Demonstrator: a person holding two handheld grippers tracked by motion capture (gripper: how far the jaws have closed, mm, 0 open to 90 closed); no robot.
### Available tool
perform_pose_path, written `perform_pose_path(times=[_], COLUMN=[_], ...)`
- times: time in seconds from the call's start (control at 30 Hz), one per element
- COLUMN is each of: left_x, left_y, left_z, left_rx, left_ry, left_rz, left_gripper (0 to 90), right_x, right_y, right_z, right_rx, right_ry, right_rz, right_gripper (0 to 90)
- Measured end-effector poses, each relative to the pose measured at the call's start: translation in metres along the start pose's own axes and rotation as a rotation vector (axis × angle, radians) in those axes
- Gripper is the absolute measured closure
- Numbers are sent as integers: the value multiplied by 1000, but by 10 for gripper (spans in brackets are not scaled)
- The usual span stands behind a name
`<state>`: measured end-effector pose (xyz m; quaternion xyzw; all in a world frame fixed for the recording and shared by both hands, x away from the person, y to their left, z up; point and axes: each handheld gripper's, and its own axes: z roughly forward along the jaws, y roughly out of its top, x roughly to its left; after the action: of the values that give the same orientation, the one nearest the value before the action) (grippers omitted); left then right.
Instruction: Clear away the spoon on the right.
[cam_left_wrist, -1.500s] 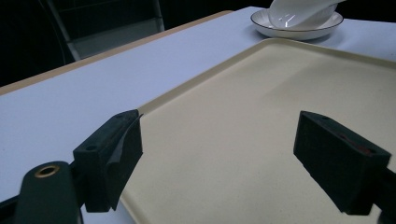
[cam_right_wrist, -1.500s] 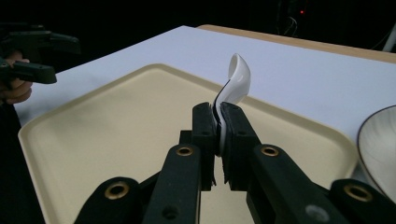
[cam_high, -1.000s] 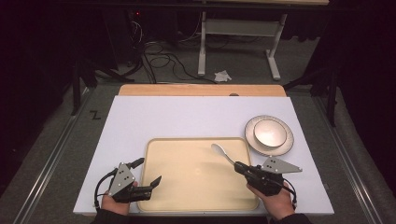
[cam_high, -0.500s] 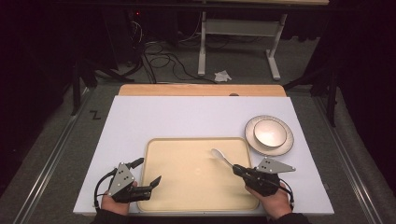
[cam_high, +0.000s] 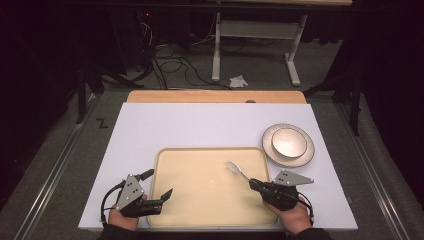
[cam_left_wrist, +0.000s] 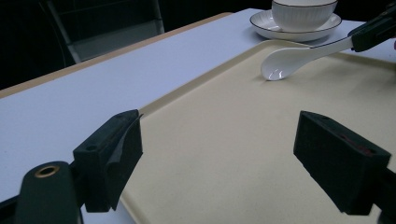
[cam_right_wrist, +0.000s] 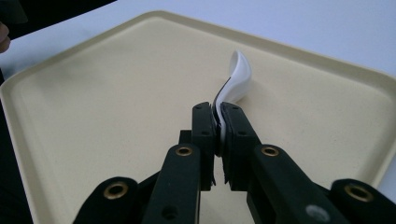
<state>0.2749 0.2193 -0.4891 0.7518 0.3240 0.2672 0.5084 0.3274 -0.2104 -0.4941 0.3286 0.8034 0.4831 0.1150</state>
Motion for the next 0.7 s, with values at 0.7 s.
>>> perform_pose_path(times=[0.7], left_x=[0], left_y=[0], left_z=[0], left_rx=[2], left_ry=[-3], left_rz=[1], left_gripper=[159], right_x=[-7], right_y=[-1], right_z=[-4], right_rx=[-6], right_ry=[-72], right_rz=[28], right_gripper=[691])
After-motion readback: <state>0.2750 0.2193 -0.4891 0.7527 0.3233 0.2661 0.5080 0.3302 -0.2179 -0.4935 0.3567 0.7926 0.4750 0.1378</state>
